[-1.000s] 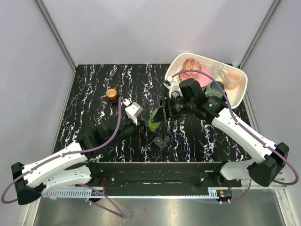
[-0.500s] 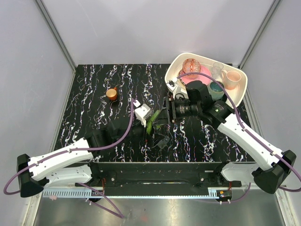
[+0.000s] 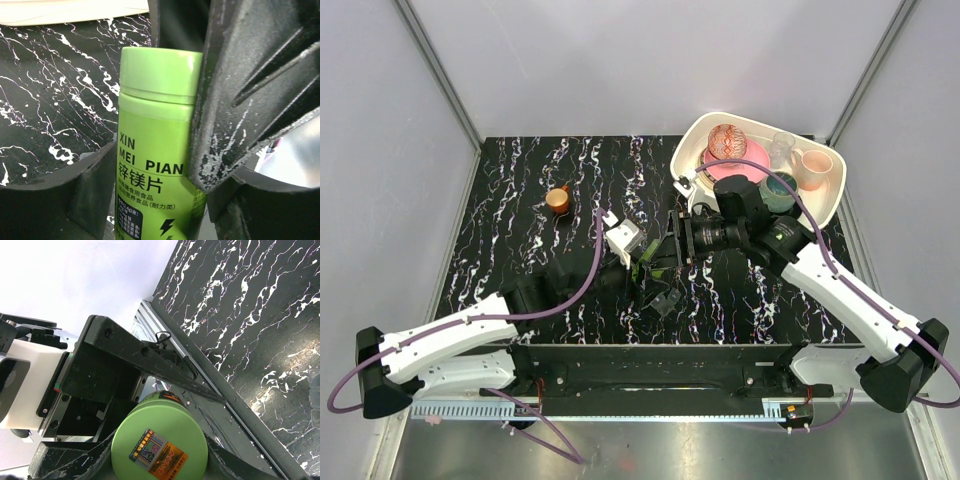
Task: Sort the pills into containers
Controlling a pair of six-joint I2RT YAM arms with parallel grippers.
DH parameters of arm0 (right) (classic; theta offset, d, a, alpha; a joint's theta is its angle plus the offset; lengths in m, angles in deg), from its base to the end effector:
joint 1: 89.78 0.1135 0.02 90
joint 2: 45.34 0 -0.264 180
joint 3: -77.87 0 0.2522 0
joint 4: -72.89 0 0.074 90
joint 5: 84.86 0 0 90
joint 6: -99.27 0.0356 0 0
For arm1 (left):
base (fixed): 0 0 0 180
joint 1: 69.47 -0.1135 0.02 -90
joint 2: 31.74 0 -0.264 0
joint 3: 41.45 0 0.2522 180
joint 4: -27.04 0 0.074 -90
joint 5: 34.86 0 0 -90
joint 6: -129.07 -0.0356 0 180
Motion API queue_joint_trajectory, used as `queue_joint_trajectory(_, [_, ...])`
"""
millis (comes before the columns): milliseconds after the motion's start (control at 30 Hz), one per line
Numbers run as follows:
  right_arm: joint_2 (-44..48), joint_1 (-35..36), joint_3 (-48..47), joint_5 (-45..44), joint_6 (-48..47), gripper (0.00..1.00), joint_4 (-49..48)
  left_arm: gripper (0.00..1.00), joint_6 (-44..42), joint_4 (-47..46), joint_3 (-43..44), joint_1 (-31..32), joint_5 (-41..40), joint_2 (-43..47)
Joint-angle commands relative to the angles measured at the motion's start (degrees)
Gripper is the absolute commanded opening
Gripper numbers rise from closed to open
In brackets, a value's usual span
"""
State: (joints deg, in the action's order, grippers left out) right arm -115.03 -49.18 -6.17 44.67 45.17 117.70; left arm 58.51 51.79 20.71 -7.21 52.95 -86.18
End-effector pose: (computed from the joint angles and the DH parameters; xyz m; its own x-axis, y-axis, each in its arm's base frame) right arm 0.1828 0.1865 0.3722 -0.8504 -0.1332 -0.5090 -0.5183 0.3786 0.7668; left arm 0.1041 -0.1951 0.3301 -0.4172 0.0789 -0.9054 0.7726 0.5554 -0.3077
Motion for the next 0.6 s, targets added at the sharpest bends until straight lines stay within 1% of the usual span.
queue_joint_trajectory(0, [2.1, 0.3, -1.0, 2.9, 2.2, 0.0, -5.6, 0.65, 0.2, -4.7, 0.3, 0.3, -0.3, 0.7])
queue_joint_trajectory(33, [2.1, 0.3, -0.9, 2.9, 2.5, 0.0, -5.7, 0.6, 0.4, -4.9, 0.1, 0.3, -0.1, 0.8])
queue_joint_trajectory(133, [2.3, 0.3, -0.2, 3.3, 3.9, 0.0, -7.1, 0.5, 0.9, -5.4, -0.4, 0.5, 0.6, 1.1])
queue_joint_trajectory(167, [2.4, 0.2, 0.2, 3.4, 4.3, 0.0, -7.6, 0.42, 0.9, -5.5, -0.5, 0.4, 1.0, 1.1])
queue_joint_trajectory(200, [2.4, 0.3, 0.4, 3.5, 5.0, 0.0, -8.4, 0.36, 1.0, -5.8, -0.8, 0.5, 1.4, 1.2])
queue_joint_trajectory(233, [2.5, 0.2, 0.5, 3.5, 5.2, 0.0, -8.5, 0.26, 1.2, -6.1, -1.1, 0.5, 1.6, 1.2])
queue_joint_trajectory(267, [2.5, 0.2, 0.8, 3.4, 5.5, 0.0, -8.8, 0.07, 1.5, -6.2, -1.4, 0.5, 1.6, 1.3])
queue_joint_trajectory(300, [2.6, 0.3, 0.7, 3.3, 5.8, 0.02, -9.1, 0.01, 1.7, -6.4, -1.6, 0.6, 1.5, 1.3])
queue_joint_trajectory(333, [2.8, 0.3, 0.8, 3.1, 5.9, 0.15, -9.1, 0.0, 2.2, -7.1, -2.2, 0.7, 1.6, 1.4])
queue_joint_trajectory(400, [3.2, 0.3, 0.8, 2.6, 5.8, 0.36, -9.5, 0.0, 2.8, -7.7, -3.3, 0.8, 1.7, 2.0])
queue_joint_trajectory(433, [3.8, 0.2, 0.8, 2.1, 5.6, 0.43, -9.8, 0.0, 3.1, -8.3, -3.8, 0.8, 1.7, 2.4])
queue_joint_trajectory(467, [4.2, 0.2, 0.9, 0.7, 5.4, 0.55, -10.0, 0.0, 3.3, -8.5, -4.2, 0.8, 1.6, 3.0])
queue_joint_trajectory(533, [5.8, 0.3, 1.0, -1.7, 4.7, 0.62, -10.3, 0.0, 4.2, -9.1, -5.3, 0.8, 1.1, 3.8])
queue_joint_trajectory(567, [6.4, 0.3, 1.5, -5.2, 4.7, 0.67, -10.7, 0.0, 4.5, -9.5, -5.8, 0.9, 0.8, 4.7])
